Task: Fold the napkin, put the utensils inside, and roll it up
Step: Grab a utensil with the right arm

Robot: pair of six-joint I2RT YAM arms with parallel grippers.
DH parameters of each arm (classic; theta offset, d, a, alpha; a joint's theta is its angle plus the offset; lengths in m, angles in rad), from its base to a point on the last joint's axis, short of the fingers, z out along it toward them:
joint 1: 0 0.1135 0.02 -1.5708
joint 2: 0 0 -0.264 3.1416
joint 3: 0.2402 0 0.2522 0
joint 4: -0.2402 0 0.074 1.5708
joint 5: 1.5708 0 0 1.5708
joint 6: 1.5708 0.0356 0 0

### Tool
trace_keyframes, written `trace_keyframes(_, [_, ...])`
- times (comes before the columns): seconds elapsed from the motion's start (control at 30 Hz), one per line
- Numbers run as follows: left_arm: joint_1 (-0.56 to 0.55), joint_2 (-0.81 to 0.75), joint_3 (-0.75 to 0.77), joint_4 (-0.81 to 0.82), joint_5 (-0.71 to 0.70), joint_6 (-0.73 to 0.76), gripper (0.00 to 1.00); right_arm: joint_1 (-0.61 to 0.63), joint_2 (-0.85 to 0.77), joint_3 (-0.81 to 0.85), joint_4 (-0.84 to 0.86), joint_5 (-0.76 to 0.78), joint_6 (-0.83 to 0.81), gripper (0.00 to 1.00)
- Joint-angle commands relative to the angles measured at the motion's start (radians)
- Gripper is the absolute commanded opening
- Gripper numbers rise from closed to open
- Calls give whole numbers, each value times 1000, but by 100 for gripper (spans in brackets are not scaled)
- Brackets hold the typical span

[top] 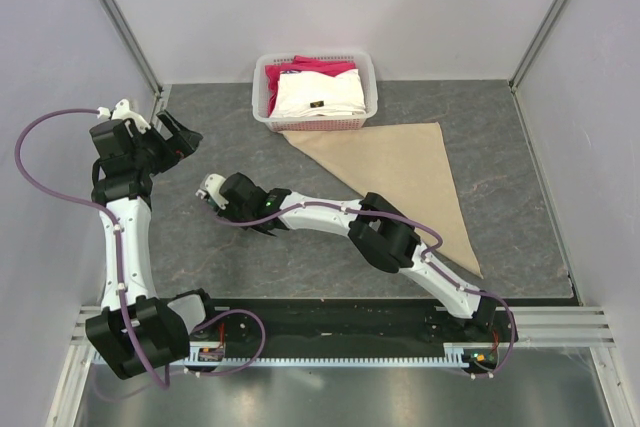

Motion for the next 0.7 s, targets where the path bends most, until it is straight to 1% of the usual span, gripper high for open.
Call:
trace_keyframes(0.0, [5, -23, 30, 25, 33, 7, 99, 5, 21, 3, -20, 19, -8, 28])
trace_keyframes(0.1, [5, -25, 32, 25, 36, 8, 99, 5, 19, -20, -26, 25, -2, 12])
trace_keyframes(0.13, [5, -26, 33, 27, 37, 8, 99, 3, 15, -27, -26, 28, 1, 0])
trace_keyframes(0.3, [5, -26, 32, 27, 34, 8, 99, -3, -39, -102, -11, 42, 21, 0])
trace_keyframes(0.33, [5, -28, 32, 27, 33, 8, 99, -12, -79, -123, -3, 39, 33, 0])
trace_keyframes(0.5, [4, -29, 30, 27, 34, 5, 99, -46, -244, -339, 69, 37, 59, 0])
trace_keyframes(0.53, [5, -29, 30, 27, 36, 7, 99, -56, -304, -371, 74, 37, 59, 0])
trace_keyframes(0.57, [5, -31, 30, 27, 36, 7, 99, -61, -333, -431, 77, 39, 56, 0])
trace_keyframes(0.67, [5, -29, 27, 31, 37, 4, 99, -78, -448, -534, 74, 62, 44, 0])
